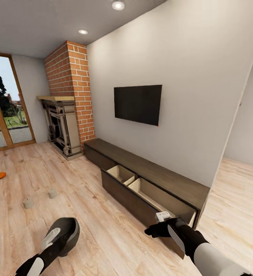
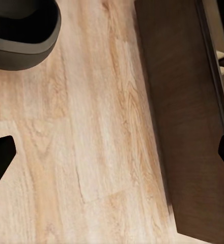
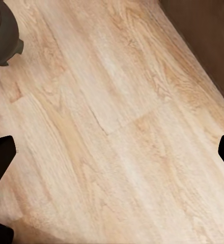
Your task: Place each of the two pumpkins and all three candles from the living room inside a cabinet in the living room (use any cabinet), then make sure every cabinet is closed, and position the cauldron so it is next to a table in the living room.
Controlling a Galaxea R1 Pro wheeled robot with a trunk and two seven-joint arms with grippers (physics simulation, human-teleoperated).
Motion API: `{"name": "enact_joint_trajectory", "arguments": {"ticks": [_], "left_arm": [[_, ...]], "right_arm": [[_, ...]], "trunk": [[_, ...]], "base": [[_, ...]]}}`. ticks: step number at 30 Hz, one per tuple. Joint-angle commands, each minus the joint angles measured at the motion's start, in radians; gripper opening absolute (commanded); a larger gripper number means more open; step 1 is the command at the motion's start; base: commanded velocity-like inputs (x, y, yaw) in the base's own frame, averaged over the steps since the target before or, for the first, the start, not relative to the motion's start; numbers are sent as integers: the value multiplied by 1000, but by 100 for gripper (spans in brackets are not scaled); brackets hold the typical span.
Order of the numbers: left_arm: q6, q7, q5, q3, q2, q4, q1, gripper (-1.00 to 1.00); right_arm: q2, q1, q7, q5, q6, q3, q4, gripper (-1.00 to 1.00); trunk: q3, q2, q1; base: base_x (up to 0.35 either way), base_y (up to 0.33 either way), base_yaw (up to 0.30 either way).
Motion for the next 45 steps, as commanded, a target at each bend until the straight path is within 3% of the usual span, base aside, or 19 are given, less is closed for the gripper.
{"name": "enact_joint_trajectory", "arguments": {"ticks": [1, 45], "left_arm": [[10, -4, 8, 6, -1, -1, -1, 100], [8, -3, 8, 6, -5, 0, -1, 100]], "right_arm": [[-2, 0, -2, -9, 5, 6, -2, 100], [-2, 0, -2, -9, 5, 6, -2, 100]], "trunk": [[3, 7, -4], [196, 315, -173]], "base": [[0, 0, 192], [0, 0, 192]]}}
